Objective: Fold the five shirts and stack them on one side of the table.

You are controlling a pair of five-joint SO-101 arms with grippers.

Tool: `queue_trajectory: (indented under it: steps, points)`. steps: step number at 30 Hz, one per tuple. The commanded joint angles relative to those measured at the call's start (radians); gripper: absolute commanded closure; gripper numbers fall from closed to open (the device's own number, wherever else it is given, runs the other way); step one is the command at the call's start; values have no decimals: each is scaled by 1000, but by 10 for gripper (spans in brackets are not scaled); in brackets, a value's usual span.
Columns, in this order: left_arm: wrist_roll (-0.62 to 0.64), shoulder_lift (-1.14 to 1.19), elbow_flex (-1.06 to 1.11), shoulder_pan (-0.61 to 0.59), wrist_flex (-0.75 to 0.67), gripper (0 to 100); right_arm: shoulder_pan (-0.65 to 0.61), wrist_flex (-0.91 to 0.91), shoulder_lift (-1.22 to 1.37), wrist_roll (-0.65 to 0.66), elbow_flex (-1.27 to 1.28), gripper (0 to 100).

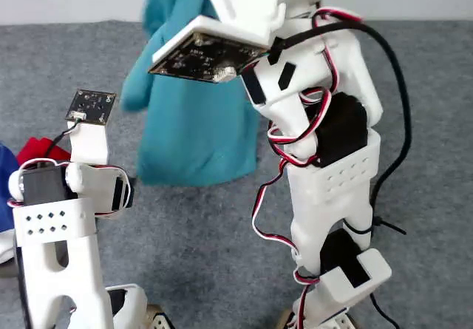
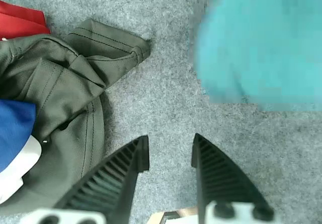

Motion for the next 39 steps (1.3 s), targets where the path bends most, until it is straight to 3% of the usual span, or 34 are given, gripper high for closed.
queue_trajectory:
  steps: [1,5,14,18,22,28,33,36,39]
  points:
    - [0,-60,-54,-2,17,852,30,12,-62,38,-44,990]
    - [0,-172,-68,-2,3,852,113,177,-61,34,-40,990]
    - [0,-345,4,-2,-5,852,179,792,-50,-80,-35,989]
    - [0,-350,19,-2,-5,852,196,911,-50,-152,3,989]
    - [0,-350,19,-2,-5,852,177,923,-61,-181,-20,989]
    - [0,-350,19,-5,-5,852,-10,835,-93,-172,-146,989]
    - [0,-351,19,-6,-5,852,-186,667,-93,-31,-192,989]
    - [0,-353,19,-6,-5,852,-183,533,-70,28,-152,989]
    - [0,-353,19,-6,-5,852,-64,479,-28,26,-80,989]
